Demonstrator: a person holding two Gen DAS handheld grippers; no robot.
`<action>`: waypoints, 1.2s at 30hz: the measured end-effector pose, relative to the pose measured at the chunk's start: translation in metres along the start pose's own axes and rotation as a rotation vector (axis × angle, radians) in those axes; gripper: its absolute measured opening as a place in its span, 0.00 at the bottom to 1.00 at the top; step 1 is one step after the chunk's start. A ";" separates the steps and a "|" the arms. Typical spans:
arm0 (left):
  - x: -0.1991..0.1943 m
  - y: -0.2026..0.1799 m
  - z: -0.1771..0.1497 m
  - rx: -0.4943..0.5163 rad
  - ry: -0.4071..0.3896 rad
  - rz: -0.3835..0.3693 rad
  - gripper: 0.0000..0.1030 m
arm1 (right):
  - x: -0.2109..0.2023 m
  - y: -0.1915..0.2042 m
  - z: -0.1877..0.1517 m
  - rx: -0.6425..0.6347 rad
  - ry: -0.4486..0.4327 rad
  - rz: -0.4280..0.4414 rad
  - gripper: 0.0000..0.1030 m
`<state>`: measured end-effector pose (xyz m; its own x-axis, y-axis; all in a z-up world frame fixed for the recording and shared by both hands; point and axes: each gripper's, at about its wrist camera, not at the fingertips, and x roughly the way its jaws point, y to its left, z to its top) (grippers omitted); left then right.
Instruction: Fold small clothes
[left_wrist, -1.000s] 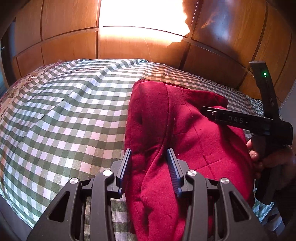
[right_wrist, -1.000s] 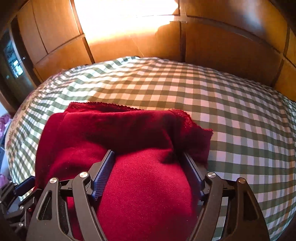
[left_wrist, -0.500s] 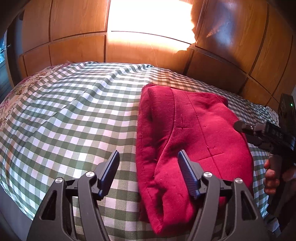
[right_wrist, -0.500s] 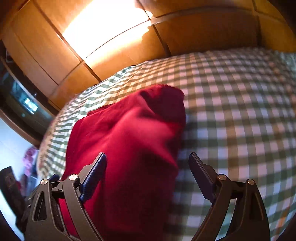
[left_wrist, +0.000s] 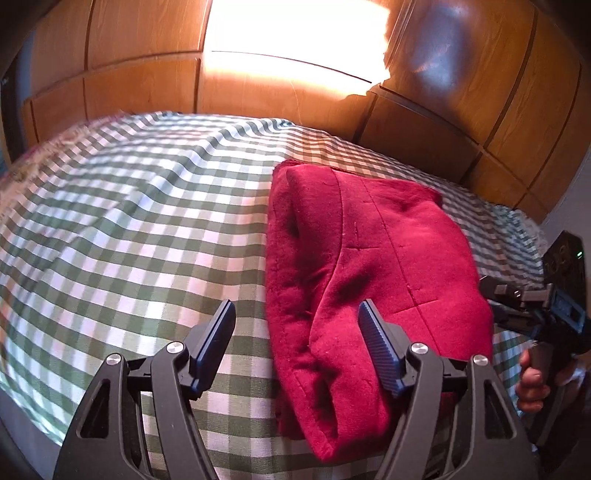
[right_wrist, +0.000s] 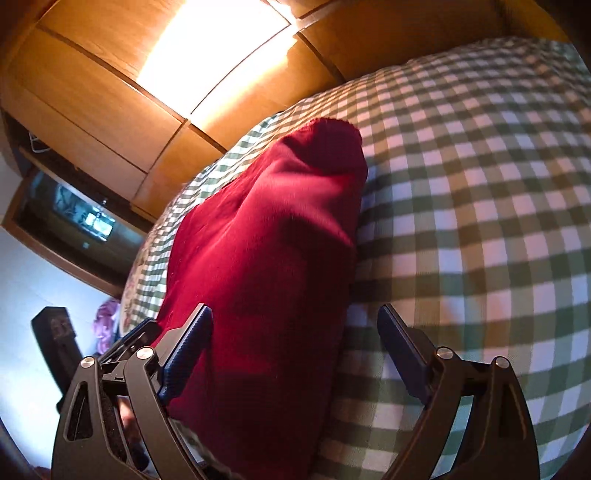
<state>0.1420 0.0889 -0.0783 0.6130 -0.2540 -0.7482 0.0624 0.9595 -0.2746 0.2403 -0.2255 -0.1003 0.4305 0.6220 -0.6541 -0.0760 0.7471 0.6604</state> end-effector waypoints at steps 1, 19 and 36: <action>0.002 0.006 0.002 -0.022 0.010 -0.055 0.69 | 0.000 -0.002 -0.001 0.009 0.001 0.009 0.88; 0.060 0.040 -0.007 -0.234 0.122 -0.481 0.34 | 0.029 0.004 0.002 -0.036 0.057 0.117 0.72; 0.088 -0.164 0.072 0.089 0.151 -0.703 0.28 | -0.146 -0.033 0.017 -0.105 -0.242 -0.092 0.43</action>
<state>0.2427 -0.0820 -0.0553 0.2893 -0.8224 -0.4900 0.4695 0.5679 -0.6760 0.1957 -0.3450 -0.0200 0.6414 0.4856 -0.5940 -0.1142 0.8260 0.5521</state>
